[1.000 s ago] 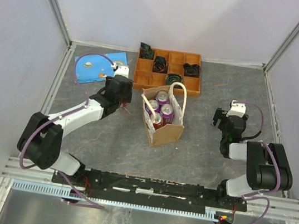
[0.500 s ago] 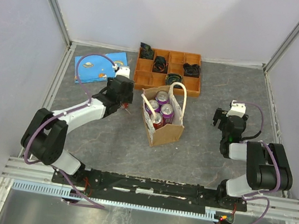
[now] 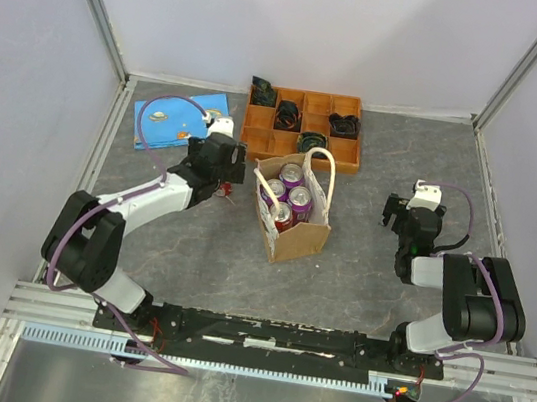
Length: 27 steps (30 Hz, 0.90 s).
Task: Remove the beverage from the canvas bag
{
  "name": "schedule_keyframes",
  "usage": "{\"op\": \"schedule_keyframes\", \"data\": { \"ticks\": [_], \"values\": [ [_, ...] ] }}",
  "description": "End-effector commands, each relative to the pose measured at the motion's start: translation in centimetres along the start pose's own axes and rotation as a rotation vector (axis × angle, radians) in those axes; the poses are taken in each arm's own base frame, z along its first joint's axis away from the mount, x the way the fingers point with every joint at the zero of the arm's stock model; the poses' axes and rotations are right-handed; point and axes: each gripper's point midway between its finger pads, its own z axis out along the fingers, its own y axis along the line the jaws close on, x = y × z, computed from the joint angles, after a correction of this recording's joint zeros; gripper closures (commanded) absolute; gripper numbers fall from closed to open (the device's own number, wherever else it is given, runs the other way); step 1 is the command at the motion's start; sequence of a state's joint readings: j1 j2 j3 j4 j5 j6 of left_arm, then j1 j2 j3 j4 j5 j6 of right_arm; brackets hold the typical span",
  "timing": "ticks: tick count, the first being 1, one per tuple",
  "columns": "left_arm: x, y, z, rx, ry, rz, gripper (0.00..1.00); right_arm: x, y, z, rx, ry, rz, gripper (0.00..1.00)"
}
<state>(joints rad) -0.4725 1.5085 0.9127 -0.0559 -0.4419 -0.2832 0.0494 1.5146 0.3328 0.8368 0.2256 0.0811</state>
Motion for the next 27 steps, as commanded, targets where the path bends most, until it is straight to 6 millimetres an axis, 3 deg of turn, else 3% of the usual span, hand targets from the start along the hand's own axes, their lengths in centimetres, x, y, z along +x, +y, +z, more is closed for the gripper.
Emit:
{"op": "schedule_keyframes", "data": {
  "ticks": [1, 5, 8, 13, 16, 19, 22, 27],
  "values": [
    [-3.6, -0.5, -0.2, -0.001, -0.076, -0.07, 0.01, -2.3, 0.0, 0.5, 0.0, -0.067, 0.012, 0.01],
    [-5.4, -0.4, -0.8, -0.006, -0.113, -0.058, 0.01, -2.3, 0.0, 0.5, 0.001, -0.066, 0.011, 0.01],
    [-8.9, -0.2, -2.5, 0.003, -0.191, -0.052, 0.0, -2.3, 0.0, 0.5, 0.0, -0.066, 0.011, 0.01],
    [-16.9, -1.8, -7.8, 0.145, -0.377, 0.002, 0.06, -2.3, 0.0, 0.5, 0.0, -0.067, 0.011, 0.01],
    [-19.8, -4.3, -11.2, 0.25, -0.434, 0.099, 0.07, -2.3, 0.0, 0.5, 0.001, -0.066, 0.012, 0.01],
    [-20.0, -8.1, -13.6, 0.332, -0.424, 0.241, 0.07, -2.3, 0.0, 0.5, 0.0, -0.066, 0.012, 0.01],
    [-18.7, -12.8, -14.8, 0.435, -0.39, 0.354, 0.07, -2.3, 0.0, 0.5, 0.0, -0.066, 0.012, 0.01],
    [-14.9, -17.7, -13.7, 0.544, -0.292, 0.458, 0.09, -2.3, 0.0, 0.5, 0.0, -0.066, 0.012, 0.01]
  ]
}}
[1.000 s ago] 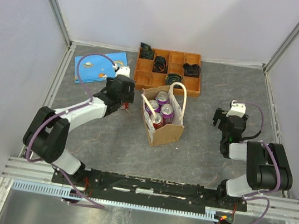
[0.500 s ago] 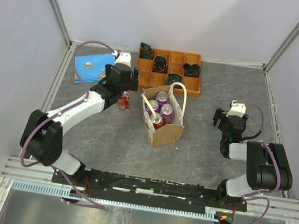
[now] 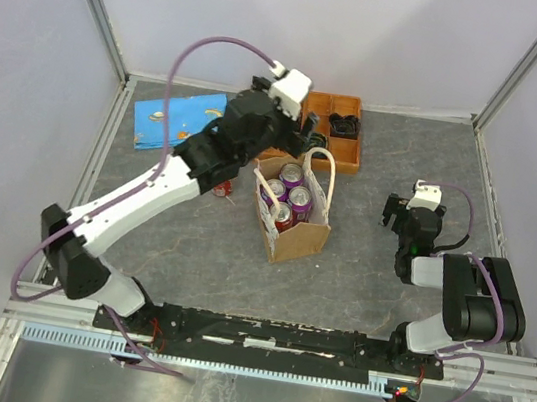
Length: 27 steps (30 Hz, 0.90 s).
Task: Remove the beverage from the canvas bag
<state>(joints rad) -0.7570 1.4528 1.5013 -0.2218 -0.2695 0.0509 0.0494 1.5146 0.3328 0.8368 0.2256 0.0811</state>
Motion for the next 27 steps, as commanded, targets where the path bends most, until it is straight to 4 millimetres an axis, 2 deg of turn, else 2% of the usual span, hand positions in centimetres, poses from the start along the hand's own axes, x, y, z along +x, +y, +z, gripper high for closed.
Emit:
{"op": "schedule_keyframes", "data": {
  "ticks": [1, 6, 13, 20, 27],
  "values": [
    [6.0, -4.0, 2.2, 0.13, 0.192, 0.146, 0.09, -2.3, 0.0, 0.5, 0.0, -0.065, 0.012, 0.01],
    [10.1, -7.0, 3.5, 0.195, 0.331, 0.195, 0.09, -2.3, 0.0, 0.5, 0.0, -0.066, 0.011, 0.01],
    [14.4, -8.0, 3.9, 0.196, 0.473, 0.188, 0.1, -2.3, 0.0, 0.5, 0.001, -0.065, 0.011, 0.01],
    [17.5, -8.5, 3.0, 0.202, 0.571, 0.194, 0.1, -2.3, 0.0, 0.5, 0.001, -0.066, 0.012, 0.01],
    [19.9, -10.4, 2.0, 0.234, 0.653, 0.22, 0.14, -2.3, 0.0, 0.5, 0.0, -0.066, 0.011, 0.01]
  ]
}}
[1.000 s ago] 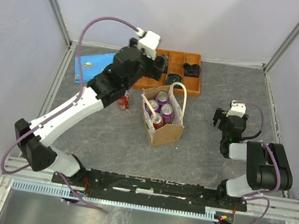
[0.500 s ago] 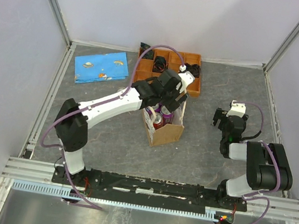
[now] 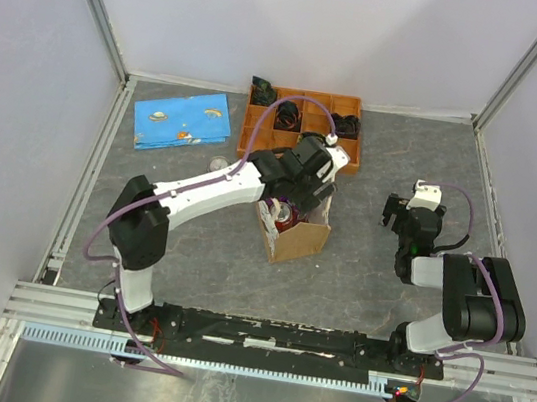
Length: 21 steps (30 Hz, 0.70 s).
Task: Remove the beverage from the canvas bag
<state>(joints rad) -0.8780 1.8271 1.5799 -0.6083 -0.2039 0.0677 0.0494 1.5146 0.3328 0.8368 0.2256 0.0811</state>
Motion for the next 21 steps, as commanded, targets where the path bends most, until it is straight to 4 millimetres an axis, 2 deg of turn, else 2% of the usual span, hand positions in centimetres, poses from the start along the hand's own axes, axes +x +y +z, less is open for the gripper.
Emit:
{"op": "schedule_keyframes", "data": {
  "ticks": [1, 15, 21],
  "values": [
    [-0.2, -1.9, -0.1, 0.031, 0.016, -0.007, 0.15, -2.3, 0.0, 0.5, 0.0, -0.066, 0.012, 0.01],
    [1.7, -2.5, 2.2, 0.023, 0.09, -0.005, 0.16, -2.3, 0.0, 0.5, 0.0, -0.065, 0.011, 0.01],
    [1.8, -1.8, 2.4, -0.017, 0.113, 0.016, 0.16, -2.3, 0.0, 0.5, 0.0, -0.066, 0.013, 0.01]
  ]
}}
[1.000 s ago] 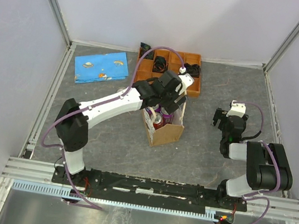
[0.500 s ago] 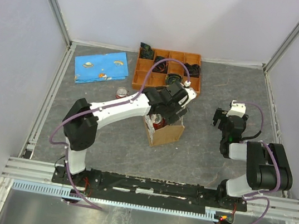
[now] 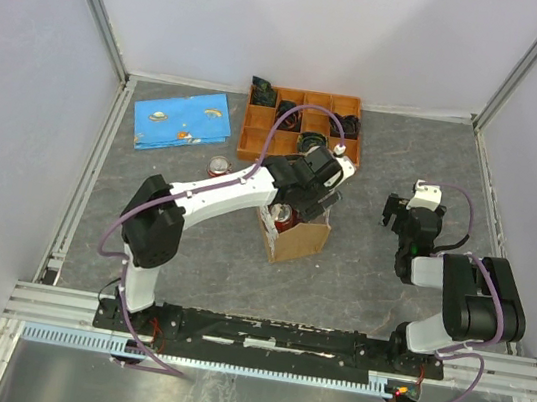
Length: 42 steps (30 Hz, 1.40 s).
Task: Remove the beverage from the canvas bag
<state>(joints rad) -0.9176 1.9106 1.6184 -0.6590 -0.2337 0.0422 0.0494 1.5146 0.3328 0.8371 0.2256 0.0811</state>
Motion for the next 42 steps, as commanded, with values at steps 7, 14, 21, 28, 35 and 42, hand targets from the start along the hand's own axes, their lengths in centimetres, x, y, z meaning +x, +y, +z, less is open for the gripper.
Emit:
{"op": "schedule_keyframes", "data": {
  "ticks": [7, 14, 21, 28, 35, 42],
  "values": [
    [-1.8, 1.0, -2.2, -0.038, -0.05, -0.031, 0.16, -2.3, 0.0, 0.5, 0.001, -0.065, 0.011, 0.01],
    [-3.4, 1.4, -4.1, -0.053, -0.112, -0.044, 0.16, -2.3, 0.0, 0.5, 0.0, -0.065, 0.012, 0.01],
    [-2.7, 1.1, -2.5, -0.056, -0.076, -0.036, 0.16, -2.3, 0.0, 0.5, 0.0, -0.065, 0.012, 0.01],
    [-2.2, 1.3, -1.2, -0.063, -0.049, -0.023, 0.15, -2.3, 0.0, 0.5, 0.0, -0.066, 0.012, 0.01],
    [-1.6, 1.7, 0.2, -0.053, -0.021, -0.03, 0.15, -2.3, 0.0, 0.5, 0.001, -0.066, 0.011, 0.01],
    [-1.4, 1.3, 1.2, -0.023, -0.009, -0.03, 0.16, -2.3, 0.0, 0.5, 0.0, -0.065, 0.011, 0.01]
  ]
}}
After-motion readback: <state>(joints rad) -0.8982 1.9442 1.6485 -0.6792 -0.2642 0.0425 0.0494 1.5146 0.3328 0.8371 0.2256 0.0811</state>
